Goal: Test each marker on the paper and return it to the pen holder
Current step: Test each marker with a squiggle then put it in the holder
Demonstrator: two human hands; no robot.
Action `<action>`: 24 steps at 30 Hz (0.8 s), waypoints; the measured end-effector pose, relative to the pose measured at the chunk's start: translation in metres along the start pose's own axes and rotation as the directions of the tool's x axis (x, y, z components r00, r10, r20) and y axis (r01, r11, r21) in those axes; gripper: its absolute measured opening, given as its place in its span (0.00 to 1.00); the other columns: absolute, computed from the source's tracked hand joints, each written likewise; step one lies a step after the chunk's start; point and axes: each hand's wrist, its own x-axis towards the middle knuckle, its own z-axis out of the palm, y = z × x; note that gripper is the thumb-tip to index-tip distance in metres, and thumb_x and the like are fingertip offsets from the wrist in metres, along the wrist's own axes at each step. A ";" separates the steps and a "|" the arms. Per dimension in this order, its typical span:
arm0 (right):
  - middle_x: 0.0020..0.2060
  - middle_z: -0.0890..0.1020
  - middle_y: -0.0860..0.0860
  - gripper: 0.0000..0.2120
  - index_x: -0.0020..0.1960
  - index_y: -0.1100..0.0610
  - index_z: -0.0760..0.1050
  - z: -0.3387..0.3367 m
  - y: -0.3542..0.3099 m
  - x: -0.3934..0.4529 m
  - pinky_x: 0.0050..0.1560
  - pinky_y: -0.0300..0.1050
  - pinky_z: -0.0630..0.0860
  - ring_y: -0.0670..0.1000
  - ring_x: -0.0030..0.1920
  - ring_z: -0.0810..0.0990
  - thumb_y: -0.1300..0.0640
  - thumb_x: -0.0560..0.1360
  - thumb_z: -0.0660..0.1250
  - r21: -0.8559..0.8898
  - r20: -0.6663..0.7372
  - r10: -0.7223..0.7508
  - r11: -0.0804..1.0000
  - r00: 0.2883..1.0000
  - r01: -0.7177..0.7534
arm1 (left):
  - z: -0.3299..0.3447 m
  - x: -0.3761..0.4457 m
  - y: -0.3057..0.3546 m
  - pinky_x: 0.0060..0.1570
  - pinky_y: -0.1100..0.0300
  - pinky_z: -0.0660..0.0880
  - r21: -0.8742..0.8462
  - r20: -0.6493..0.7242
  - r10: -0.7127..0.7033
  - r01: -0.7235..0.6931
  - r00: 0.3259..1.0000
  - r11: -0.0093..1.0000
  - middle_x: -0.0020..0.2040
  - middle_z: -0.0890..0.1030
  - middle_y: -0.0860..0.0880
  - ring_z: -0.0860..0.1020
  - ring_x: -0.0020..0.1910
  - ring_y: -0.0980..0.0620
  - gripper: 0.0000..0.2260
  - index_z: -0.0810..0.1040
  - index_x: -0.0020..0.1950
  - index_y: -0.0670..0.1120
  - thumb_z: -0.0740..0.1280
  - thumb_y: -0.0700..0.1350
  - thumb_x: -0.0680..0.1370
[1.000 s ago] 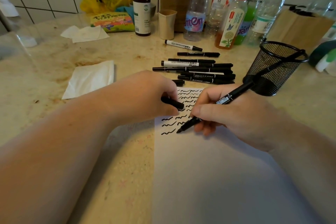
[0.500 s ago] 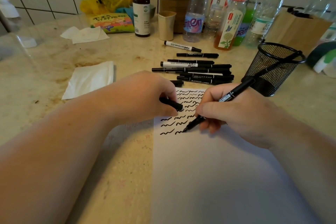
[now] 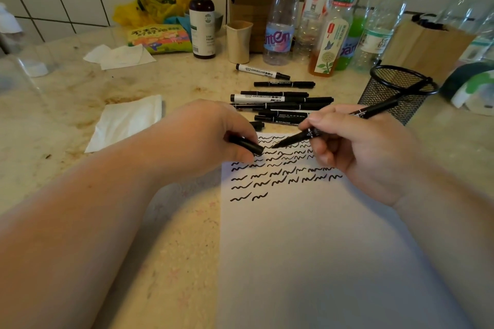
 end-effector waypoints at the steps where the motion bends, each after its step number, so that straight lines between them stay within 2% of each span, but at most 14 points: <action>1: 0.26 0.77 0.53 0.13 0.39 0.58 0.85 0.000 0.000 0.000 0.30 0.40 0.71 0.49 0.29 0.74 0.60 0.79 0.65 0.039 0.003 0.010 0.999 1.000 -0.010 | 0.000 0.000 0.001 0.40 0.69 0.67 -0.014 -0.009 -0.008 0.008 1.000 1.000 0.42 0.78 0.62 0.75 0.42 0.63 0.10 0.83 0.51 0.62 0.74 0.52 0.71; 4: 0.28 0.79 0.54 0.16 0.40 0.60 0.85 0.001 -0.001 0.000 0.30 0.40 0.73 0.51 0.31 0.75 0.60 0.80 0.62 0.099 -0.005 0.025 0.995 1.000 -0.025 | -0.001 0.000 0.002 0.39 0.70 0.68 -0.076 -0.035 -0.040 0.037 0.999 0.996 0.41 0.81 0.63 0.77 0.41 0.64 0.10 0.83 0.52 0.62 0.74 0.51 0.73; 12: 0.28 0.81 0.54 0.08 0.42 0.61 0.78 0.001 -0.002 0.001 0.32 0.40 0.77 0.53 0.33 0.78 0.64 0.79 0.63 0.092 -0.031 0.002 0.996 1.000 0.001 | -0.001 -0.003 0.007 0.42 0.66 0.74 -0.149 -0.029 -0.092 0.086 0.995 0.985 0.42 0.83 0.59 0.79 0.42 0.59 0.09 0.83 0.53 0.62 0.73 0.53 0.73; 17: 0.31 0.84 0.57 0.05 0.42 0.59 0.79 0.003 0.001 0.000 0.36 0.43 0.78 0.53 0.32 0.81 0.63 0.76 0.67 0.085 0.003 -0.012 0.996 1.000 0.011 | 0.000 -0.005 0.009 0.49 0.58 0.78 -0.167 0.012 -0.061 0.062 0.998 0.984 0.41 0.84 0.56 0.81 0.42 0.56 0.07 0.83 0.52 0.59 0.70 0.54 0.75; 18: 0.32 0.84 0.57 0.02 0.42 0.59 0.79 0.003 0.001 0.000 0.36 0.43 0.78 0.53 0.31 0.82 0.61 0.74 0.69 0.088 0.014 -0.016 0.996 1.000 0.014 | 0.000 -0.005 0.010 0.48 0.58 0.78 -0.167 0.023 -0.056 0.059 0.998 0.984 0.42 0.84 0.56 0.81 0.42 0.57 0.06 0.82 0.51 0.59 0.68 0.55 0.76; 21: 0.35 0.86 0.58 0.09 0.45 0.60 0.80 0.002 0.001 -0.001 0.37 0.42 0.80 0.52 0.33 0.83 0.56 0.68 0.71 0.096 0.033 -0.036 0.995 0.999 0.033 | 0.000 -0.004 0.012 0.41 0.64 0.73 -0.115 0.035 -0.031 0.035 0.999 0.993 0.39 0.83 0.61 0.78 0.39 0.63 0.08 0.79 0.48 0.59 0.61 0.56 0.80; 24: 0.35 0.86 0.57 0.09 0.45 0.60 0.82 0.003 0.002 0.000 0.37 0.41 0.80 0.52 0.34 0.83 0.56 0.67 0.73 0.077 0.043 -0.062 0.995 0.997 0.058 | 0.000 -0.004 0.015 0.35 0.68 0.66 -0.038 0.026 0.003 -0.002 1.000 0.999 0.35 0.81 0.59 0.75 0.37 0.65 0.12 0.76 0.44 0.58 0.56 0.56 0.81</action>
